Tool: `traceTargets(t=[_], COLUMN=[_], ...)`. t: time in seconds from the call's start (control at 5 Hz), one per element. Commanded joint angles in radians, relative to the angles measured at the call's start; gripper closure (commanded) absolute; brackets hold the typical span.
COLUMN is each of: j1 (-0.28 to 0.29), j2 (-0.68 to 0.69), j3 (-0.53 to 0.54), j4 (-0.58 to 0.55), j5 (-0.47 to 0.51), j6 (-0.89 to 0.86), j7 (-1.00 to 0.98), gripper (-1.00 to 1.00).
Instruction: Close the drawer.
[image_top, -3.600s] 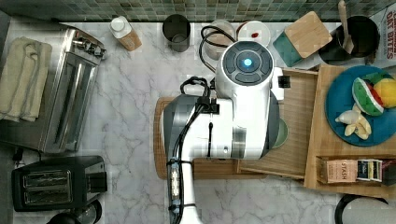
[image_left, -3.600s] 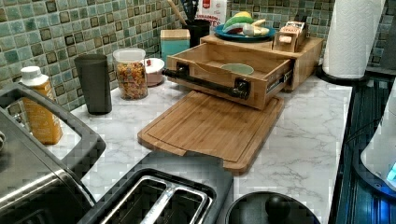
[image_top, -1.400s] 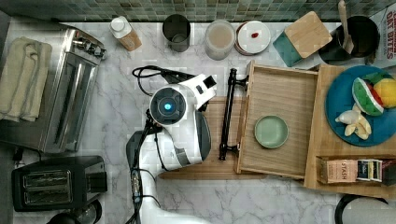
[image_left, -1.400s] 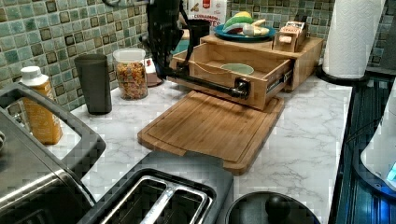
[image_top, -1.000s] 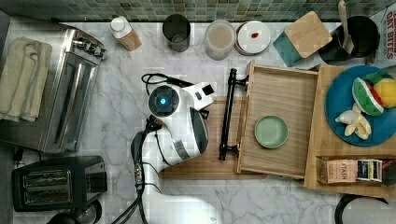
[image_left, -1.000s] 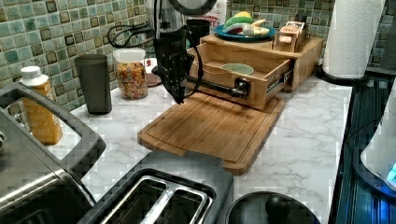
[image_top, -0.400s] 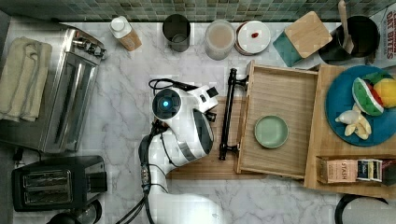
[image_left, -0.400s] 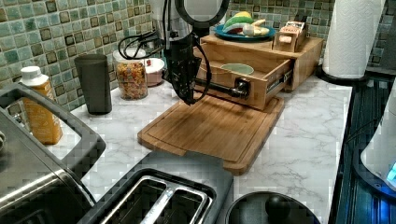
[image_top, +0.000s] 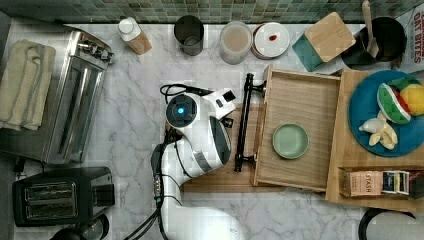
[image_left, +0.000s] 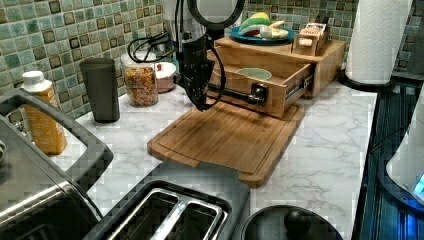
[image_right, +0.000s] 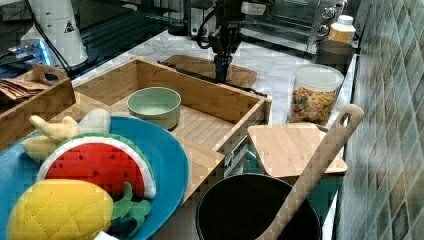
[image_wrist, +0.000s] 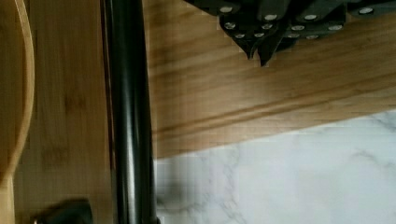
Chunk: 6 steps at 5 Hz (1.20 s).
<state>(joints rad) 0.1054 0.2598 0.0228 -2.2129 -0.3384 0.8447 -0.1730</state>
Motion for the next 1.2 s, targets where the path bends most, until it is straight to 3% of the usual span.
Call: traceTargets(t=[0.2, 0.6, 1.2], j1=[-0.126, -0.157, -0.335], j2=[-0.011, -0.066, -0.071], j3=[-0.033, -0.052, -0.072], j4=[0.063, 0.010, 0.040], j5=[0.132, 0.095, 0.121], j6=[-0.021, 0.012, 0.003], j7=[-0.223, -0.204, -0.473], gripper=[1.00, 1.00, 1.00])
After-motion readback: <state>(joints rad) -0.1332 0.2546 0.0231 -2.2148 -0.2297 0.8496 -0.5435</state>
